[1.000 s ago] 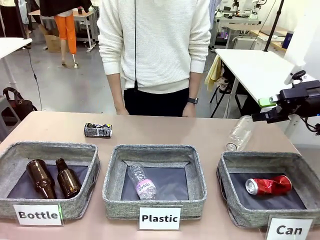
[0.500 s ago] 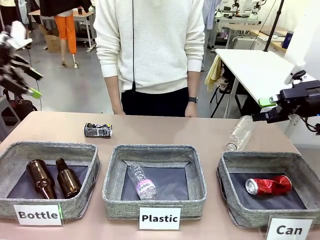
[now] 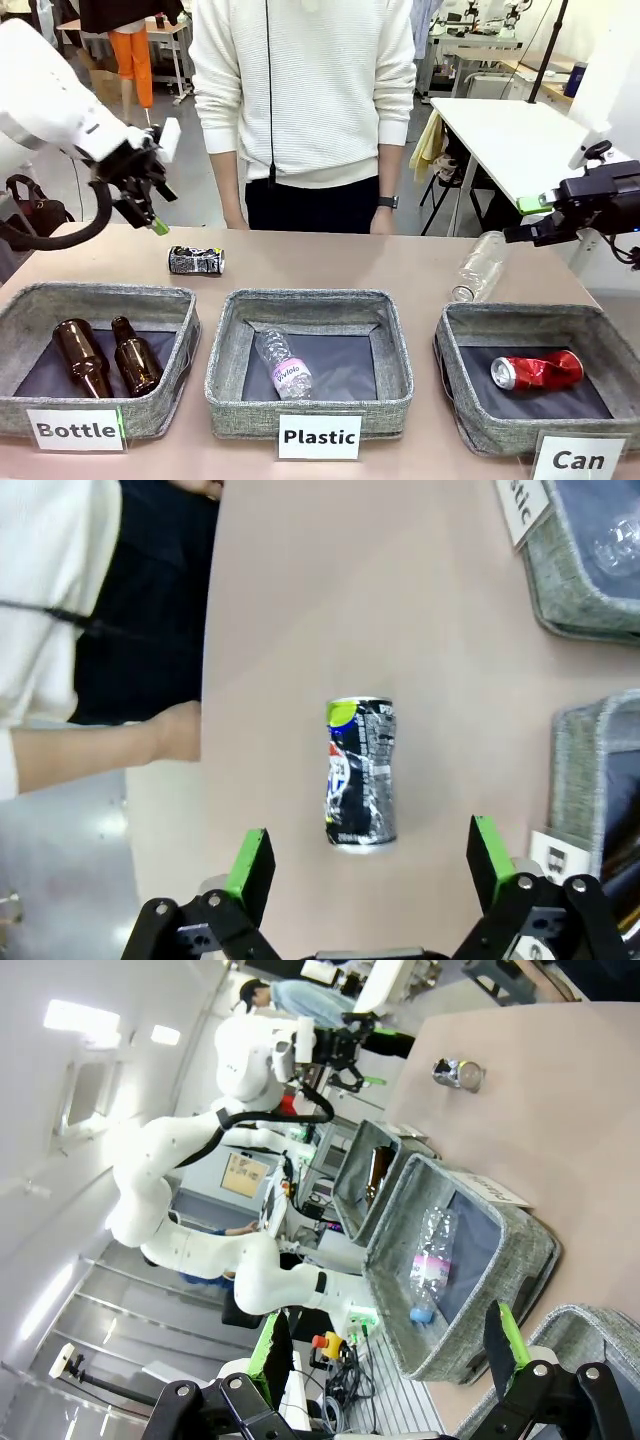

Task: Sort the can waste into the basket.
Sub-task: Pick up the can waste from the table and place it in the right Fabric basket.

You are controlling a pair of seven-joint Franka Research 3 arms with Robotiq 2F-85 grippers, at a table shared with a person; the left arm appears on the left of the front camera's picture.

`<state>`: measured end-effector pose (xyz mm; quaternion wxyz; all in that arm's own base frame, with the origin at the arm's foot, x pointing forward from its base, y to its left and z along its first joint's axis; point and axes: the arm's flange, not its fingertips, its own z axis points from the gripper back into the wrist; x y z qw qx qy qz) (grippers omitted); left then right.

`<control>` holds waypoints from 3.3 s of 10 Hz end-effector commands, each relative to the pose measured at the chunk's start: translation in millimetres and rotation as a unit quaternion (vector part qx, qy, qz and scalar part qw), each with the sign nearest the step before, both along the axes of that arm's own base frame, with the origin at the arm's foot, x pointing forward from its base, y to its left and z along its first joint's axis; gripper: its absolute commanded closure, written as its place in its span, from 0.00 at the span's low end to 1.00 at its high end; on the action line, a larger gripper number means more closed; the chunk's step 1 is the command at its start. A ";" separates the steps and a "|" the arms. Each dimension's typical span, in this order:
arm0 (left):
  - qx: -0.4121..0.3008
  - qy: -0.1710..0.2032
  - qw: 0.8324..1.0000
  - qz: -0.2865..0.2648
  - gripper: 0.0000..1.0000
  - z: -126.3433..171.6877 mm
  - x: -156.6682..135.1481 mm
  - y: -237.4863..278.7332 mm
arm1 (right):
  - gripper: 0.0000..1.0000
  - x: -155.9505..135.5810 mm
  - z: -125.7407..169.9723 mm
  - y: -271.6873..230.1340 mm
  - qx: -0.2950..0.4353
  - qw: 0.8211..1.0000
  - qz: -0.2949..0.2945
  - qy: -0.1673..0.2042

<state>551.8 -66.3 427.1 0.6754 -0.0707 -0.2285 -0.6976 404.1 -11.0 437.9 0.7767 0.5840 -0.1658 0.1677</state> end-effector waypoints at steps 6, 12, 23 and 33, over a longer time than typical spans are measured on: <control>0.084 0.035 0.996 0.025 0.00 -93.6 53.0 -31.2 | 0.00 0.8 1.8 -1.3 0.003 1.000 0.005 -0.011; 0.098 0.058 0.993 0.039 0.00 -124.9 55.0 -35.9 | 0.00 0.8 1.8 -1.3 0.003 1.000 0.005 -0.011; 0.084 0.033 0.994 0.064 1.00 -100.1 54.2 -18.9 | 0.00 0.8 1.8 -1.3 0.003 1.000 0.005 -0.011; -0.098 0.011 0.991 0.087 1.00 90.7 -240.2 114.3 | 0.00 0.8 1.8 -1.3 0.003 1.000 0.005 -0.011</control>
